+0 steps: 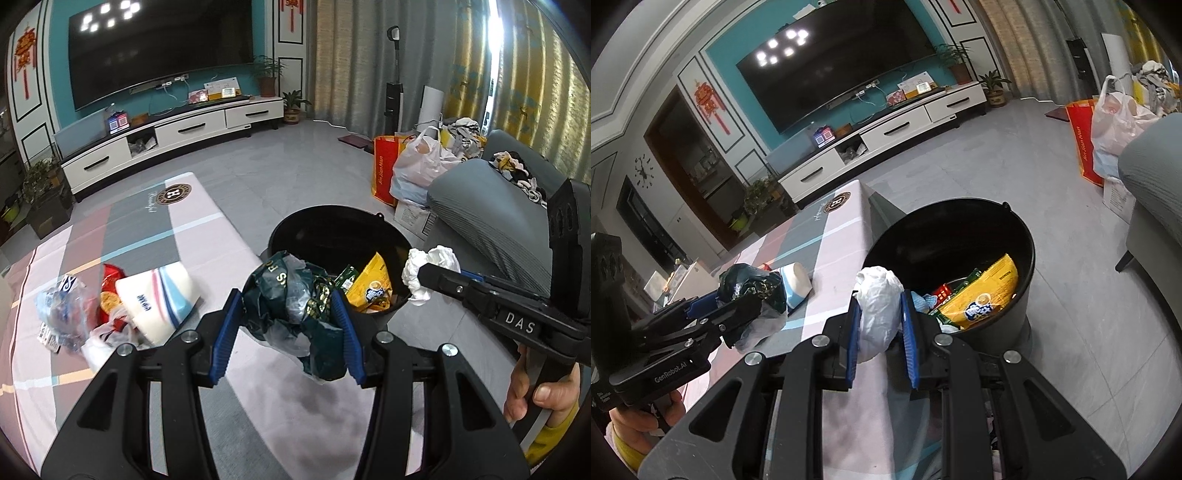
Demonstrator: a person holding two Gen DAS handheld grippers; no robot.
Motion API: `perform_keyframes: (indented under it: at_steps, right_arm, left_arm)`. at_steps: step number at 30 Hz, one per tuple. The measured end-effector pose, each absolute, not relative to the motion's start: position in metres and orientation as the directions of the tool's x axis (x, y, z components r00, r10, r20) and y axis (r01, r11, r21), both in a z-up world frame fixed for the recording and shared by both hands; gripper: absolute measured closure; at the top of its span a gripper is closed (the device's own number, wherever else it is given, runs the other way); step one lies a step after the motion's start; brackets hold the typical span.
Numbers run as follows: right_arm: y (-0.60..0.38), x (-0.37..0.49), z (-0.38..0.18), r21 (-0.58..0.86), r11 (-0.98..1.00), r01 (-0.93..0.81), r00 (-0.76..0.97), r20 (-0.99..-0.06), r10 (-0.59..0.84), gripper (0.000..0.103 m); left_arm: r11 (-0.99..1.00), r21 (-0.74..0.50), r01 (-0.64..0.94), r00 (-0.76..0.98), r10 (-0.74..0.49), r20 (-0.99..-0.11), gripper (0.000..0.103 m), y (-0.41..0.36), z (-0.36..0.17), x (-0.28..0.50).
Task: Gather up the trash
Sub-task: 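Open both tools over the bin to drop the green bag and tissue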
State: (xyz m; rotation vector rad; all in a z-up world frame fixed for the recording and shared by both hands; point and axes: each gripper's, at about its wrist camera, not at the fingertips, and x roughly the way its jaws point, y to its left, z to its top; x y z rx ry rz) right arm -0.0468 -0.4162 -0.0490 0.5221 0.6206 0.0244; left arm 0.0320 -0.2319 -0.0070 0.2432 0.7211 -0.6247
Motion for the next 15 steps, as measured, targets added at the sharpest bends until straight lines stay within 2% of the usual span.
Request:
perform_keyframes:
  at_steps: [15]
  right_arm:
    - [-0.436, -0.025, -0.063, 0.48, 0.858, 0.184, 0.814, -0.564, 0.141, 0.081]
  left_arm:
    - [0.747, 0.015, 0.664, 0.554, -0.479, -0.681, 0.052, -0.281, -0.022, 0.06]
